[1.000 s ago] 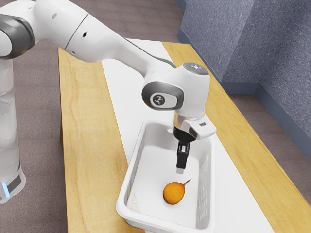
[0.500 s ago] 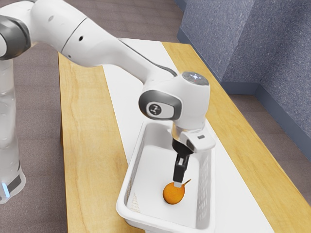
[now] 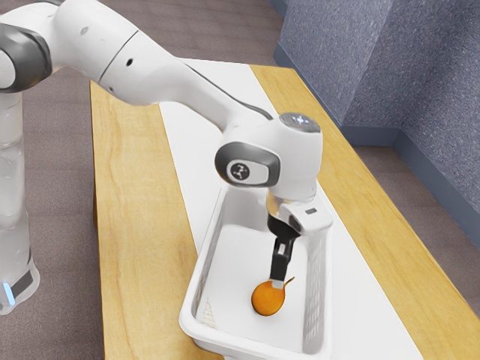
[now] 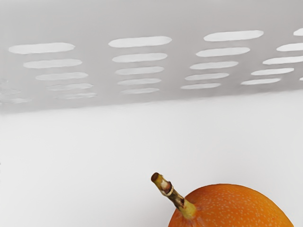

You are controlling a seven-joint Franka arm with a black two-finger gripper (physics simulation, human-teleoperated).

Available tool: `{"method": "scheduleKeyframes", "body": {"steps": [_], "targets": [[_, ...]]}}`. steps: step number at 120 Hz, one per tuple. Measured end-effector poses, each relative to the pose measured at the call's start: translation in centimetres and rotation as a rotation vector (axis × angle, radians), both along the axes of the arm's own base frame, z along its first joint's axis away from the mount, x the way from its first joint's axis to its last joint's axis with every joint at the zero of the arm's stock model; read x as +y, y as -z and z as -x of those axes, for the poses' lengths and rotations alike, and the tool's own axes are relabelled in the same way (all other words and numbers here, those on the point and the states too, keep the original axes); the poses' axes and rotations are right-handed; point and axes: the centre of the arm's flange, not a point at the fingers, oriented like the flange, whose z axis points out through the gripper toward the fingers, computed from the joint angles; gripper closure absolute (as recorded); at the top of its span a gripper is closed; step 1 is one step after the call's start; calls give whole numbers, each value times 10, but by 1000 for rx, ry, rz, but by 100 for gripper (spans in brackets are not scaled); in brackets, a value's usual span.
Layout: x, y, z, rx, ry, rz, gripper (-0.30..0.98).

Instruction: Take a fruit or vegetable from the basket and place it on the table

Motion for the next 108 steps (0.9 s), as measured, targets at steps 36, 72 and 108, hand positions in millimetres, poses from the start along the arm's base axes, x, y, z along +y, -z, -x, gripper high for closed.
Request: {"method": "scheduleKeyframes", "body": {"steps": [36, 72, 108], "targets": [[-12, 3, 6, 1, 23, 1, 0], [-19, 29, 11, 35, 40, 1, 0], [-31, 55, 12, 54, 57, 20, 7]]}}
